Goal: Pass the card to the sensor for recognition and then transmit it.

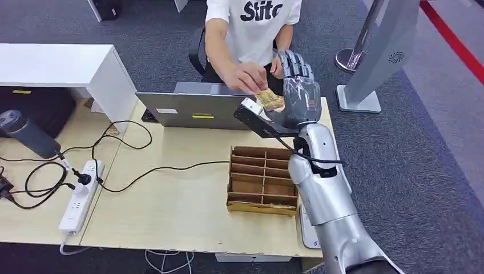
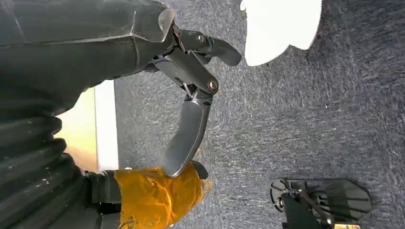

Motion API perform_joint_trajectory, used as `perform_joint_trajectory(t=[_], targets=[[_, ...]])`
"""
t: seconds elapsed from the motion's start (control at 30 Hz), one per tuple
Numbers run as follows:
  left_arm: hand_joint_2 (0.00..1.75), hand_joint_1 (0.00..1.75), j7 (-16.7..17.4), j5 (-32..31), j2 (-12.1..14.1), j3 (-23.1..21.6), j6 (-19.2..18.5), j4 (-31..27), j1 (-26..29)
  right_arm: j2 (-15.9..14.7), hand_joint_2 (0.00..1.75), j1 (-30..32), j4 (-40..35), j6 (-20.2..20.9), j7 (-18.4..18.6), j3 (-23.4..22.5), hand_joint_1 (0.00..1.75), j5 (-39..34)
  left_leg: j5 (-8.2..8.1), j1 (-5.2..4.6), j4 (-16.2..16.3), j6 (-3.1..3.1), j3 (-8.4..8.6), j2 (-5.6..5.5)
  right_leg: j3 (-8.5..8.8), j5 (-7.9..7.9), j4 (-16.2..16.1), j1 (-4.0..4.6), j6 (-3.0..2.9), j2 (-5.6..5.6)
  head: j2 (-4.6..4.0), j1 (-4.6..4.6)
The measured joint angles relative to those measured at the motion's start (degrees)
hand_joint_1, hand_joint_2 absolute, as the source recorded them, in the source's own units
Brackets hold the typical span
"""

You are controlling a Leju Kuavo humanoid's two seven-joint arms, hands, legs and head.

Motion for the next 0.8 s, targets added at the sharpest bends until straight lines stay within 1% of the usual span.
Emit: perform_joint_trajectory(t=[0.03,0.17,0.23,0.27,0.33,0.4,0.53,0.67,0.8], targets=[[1.75,0.00,0.00,-0.04,-0.11,-0.24,-0.07,0.00,-0.04,0.02,1.75,-0.12,0.54,-0.28,-0.21,-0.13,1.69,0.52,0.00,0.00,0.00,0.00,0.00,0.00,-0.01,0.00,0.00,0.00,0.00,0.00,0.00,0.00],[1.75,0.00,0.13,-0.17,-0.37,-0.35,-0.07,0.00,-0.17,0.46,1.75,-0.01,1.79,-0.87,-2.25,-0.76,1.69,1.07,0.00,0.00,0.00,0.00,-0.02,0.00,-0.05,0.00,0.00,0.00,0.00,0.00,0.00,-0.02],[1.75,0.00,0.15,-0.20,-0.42,-0.39,-0.07,0.00,-0.20,0.66,1.75,0.04,2.16,-0.92,-2.71,-1.20,1.69,1.07,0.00,0.00,0.00,0.00,-0.03,0.00,-0.05,0.00,0.00,0.00,0.00,0.00,0.00,-0.02],[1.75,0.00,0.15,-0.24,-0.44,-0.41,-0.07,0.00,-0.20,0.79,1.75,0.04,2.38,-0.94,-2.78,-1.44,1.73,1.11,0.00,0.01,0.00,0.00,-0.04,-0.01,-0.05,0.00,0.00,0.00,0.00,0.00,0.00,0.00],[1.75,0.00,0.15,-0.35,-0.46,-0.46,-0.07,0.00,-0.20,0.92,1.75,0.05,2.69,-0.94,-2.82,-1.57,1.71,1.11,0.00,0.01,0.00,0.00,-0.04,0.00,-0.05,0.00,0.00,0.00,0.00,0.00,0.00,0.00],[1.75,0.00,0.15,-0.35,-0.48,-0.65,-0.07,0.00,-0.20,0.96,1.75,0.06,3.01,-0.92,-3.21,-1.75,1.75,0.96,0.00,0.00,0.00,0.00,-0.05,0.00,-0.05,0.00,0.00,0.00,0.00,0.00,0.00,0.00],[1.75,0.00,0.15,-0.33,-0.48,-0.65,0.02,0.00,-0.19,1.62,1.75,0.11,3.08,0.68,-5.92,-3.48,1.75,-3.69,0.00,0.00,0.00,0.00,-0.06,0.00,-0.05,0.00,0.00,0.00,0.00,0.00,0.00,-0.02],[1.75,0.00,0.15,-0.09,-0.44,-0.65,0.15,0.00,-0.09,2.10,1.75,0.16,3.08,2.12,-7.15,-4.76,1.75,-5.25,0.00,0.00,0.00,0.00,-0.06,0.00,-0.05,0.00,0.00,0.00,0.00,0.00,0.00,0.00],[1.75,0.00,-0.04,0.39,-0.42,-0.65,0.20,0.00,0.05,2.47,1.75,0.72,2.80,2.21,-8.94,-5.46,1.75,-6.41,0.00,0.01,0.00,0.00,-0.06,-0.01,-0.06,0.00,0.00,0.00,0.00,-0.01,0.00,0.00]])
